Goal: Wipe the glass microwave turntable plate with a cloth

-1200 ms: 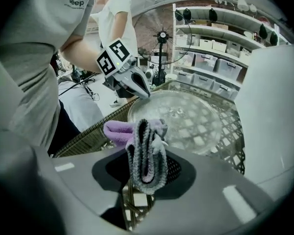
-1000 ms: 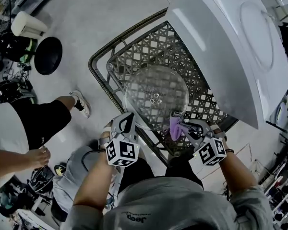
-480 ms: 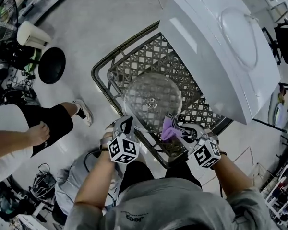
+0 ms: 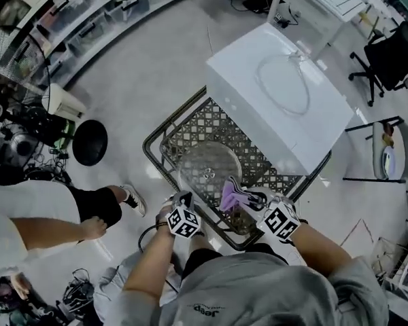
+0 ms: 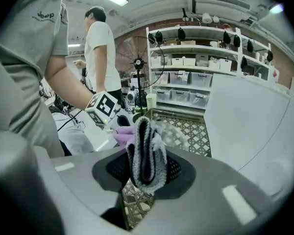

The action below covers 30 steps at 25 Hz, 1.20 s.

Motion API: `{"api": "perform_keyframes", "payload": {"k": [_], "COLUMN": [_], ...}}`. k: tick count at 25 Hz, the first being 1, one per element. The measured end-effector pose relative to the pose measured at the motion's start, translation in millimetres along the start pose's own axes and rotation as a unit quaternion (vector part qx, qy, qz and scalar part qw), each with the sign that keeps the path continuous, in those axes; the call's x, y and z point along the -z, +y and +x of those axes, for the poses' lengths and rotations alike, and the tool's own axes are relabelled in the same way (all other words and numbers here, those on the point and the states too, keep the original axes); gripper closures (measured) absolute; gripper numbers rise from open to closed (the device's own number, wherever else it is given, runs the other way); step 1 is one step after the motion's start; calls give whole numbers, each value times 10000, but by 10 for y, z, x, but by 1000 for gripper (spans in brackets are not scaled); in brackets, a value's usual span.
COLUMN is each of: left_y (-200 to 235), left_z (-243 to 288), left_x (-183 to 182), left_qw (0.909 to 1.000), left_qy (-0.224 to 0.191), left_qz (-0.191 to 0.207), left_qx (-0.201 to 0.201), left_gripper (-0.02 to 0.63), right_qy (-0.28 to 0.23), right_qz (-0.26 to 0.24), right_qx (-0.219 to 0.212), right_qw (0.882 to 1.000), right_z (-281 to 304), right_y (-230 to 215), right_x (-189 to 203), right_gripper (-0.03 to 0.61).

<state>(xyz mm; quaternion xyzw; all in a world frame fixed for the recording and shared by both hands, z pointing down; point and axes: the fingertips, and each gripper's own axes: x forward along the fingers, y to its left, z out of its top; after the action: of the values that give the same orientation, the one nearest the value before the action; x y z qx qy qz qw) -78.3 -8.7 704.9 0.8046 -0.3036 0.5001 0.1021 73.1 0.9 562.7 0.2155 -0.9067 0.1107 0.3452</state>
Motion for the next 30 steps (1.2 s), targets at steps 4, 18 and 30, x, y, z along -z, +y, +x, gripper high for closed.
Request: {"api": "perform_keyframes", "payload": {"k": [4, 18, 30], "left_y": [106, 606, 1222], "left_z": [-183, -1967, -3421], "left_x": [-223, -1673, -2412], "left_qw": [9991, 9674, 8863], "left_qy": [-239, -2232, -4102], "left_qz": [-360, -1118, -2060], "left_qx": [7, -424, -615], "left_gripper": [614, 615, 615], "right_qy": [-168, -1061, -2278], "right_qz": [126, -13, 263], "right_qx": [69, 753, 1243], "right_qw": [9998, 9915, 9654], "right_z": [-225, -1408, -2342], "right_y": [-84, -564, -991], "right_x": [-228, -1386, -2137], "right_gripper": [468, 468, 468]}}
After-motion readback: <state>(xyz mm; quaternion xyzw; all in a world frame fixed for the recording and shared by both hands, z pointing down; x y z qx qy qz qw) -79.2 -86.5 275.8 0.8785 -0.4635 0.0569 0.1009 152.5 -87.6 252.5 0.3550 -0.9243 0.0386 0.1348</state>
